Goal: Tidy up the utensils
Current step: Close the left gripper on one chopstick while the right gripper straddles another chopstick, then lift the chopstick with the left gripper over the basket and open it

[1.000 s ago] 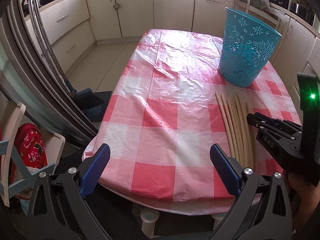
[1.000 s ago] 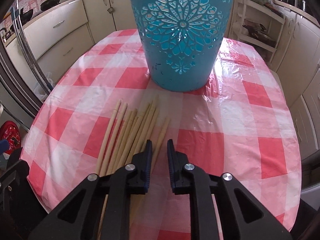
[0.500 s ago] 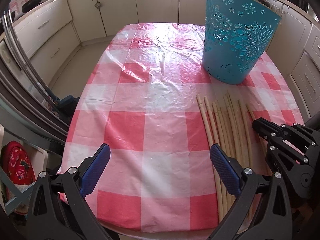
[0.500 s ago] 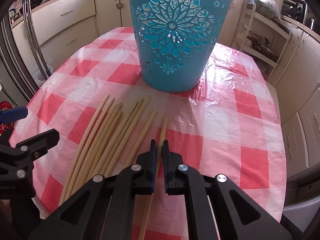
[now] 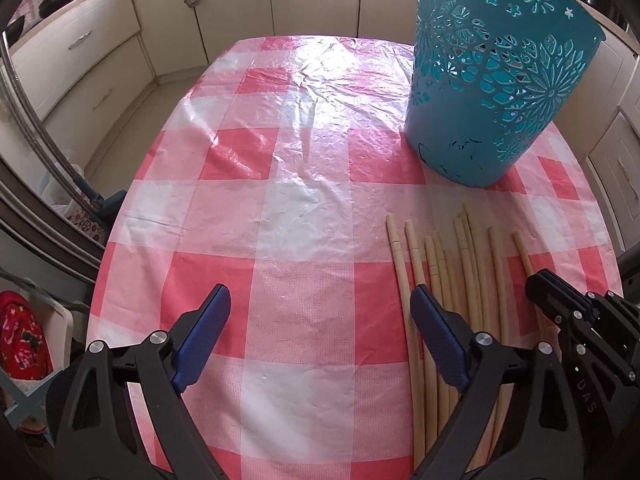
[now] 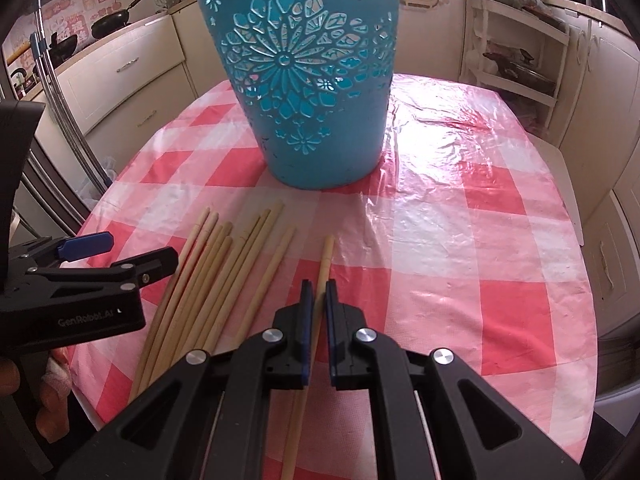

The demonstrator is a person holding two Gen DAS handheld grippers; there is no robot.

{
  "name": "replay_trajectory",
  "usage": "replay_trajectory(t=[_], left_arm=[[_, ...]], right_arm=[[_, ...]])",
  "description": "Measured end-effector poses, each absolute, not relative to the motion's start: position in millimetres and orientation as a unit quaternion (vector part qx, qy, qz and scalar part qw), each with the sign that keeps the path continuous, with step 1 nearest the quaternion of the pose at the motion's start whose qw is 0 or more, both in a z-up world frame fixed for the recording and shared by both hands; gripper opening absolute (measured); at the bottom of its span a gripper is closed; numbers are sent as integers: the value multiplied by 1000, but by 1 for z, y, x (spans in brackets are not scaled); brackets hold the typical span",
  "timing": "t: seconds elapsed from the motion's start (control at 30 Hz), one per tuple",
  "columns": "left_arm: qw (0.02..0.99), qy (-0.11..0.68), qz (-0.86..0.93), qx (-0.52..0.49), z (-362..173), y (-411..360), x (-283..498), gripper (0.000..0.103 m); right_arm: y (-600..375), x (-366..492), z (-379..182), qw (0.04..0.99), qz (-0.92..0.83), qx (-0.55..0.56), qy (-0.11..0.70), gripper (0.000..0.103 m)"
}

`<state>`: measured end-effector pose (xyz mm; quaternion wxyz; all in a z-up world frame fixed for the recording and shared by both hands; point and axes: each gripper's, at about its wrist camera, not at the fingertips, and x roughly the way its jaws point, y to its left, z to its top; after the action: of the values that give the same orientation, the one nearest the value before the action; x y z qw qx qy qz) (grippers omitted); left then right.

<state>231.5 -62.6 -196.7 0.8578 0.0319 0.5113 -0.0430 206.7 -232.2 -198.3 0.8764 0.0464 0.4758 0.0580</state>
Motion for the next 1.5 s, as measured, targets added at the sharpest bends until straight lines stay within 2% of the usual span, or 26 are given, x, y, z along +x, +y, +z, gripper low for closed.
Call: replay_trajectory(t=[0.43,0.53,0.63,0.7,0.73,0.8,0.87,1.1,1.27,1.4,1.5], left_arm=[[862,503,-48,47,-203,-71,236,85],[864,498,-59,46,-202,-73,235,79],[866,491,-80,53,-199,-77,233,64],[866,488,-95,57,-197,-80,233,43],[866,487,-103,59,-196,-81,234,37],[862,487,-127,52,-195,-81,237,15],[856,494,-148,29,-196,-76,241,8],[848,505,-157,43,-198,-75,251,6],[839,515,-151,90,-196,-89,258,7],[838,516,-151,94,-192,-90,260,5],[849,495,-171,65,-164,-81,246,5]], right_arm=[[-235,206,-199,878,62,52,472,7],[-235,206,-199,877,62,54,473,7],[-237,205,-199,877,56,55,475,7],[-240,205,-198,876,53,58,475,7],[-241,204,-198,876,52,60,475,7],[-241,204,-198,876,50,60,475,7],[-241,204,-198,876,50,60,475,7],[-242,204,-198,877,54,62,473,8],[-235,204,-197,878,66,48,472,23],[-232,203,-198,881,64,40,468,24],[-236,203,-199,880,66,58,466,22]])
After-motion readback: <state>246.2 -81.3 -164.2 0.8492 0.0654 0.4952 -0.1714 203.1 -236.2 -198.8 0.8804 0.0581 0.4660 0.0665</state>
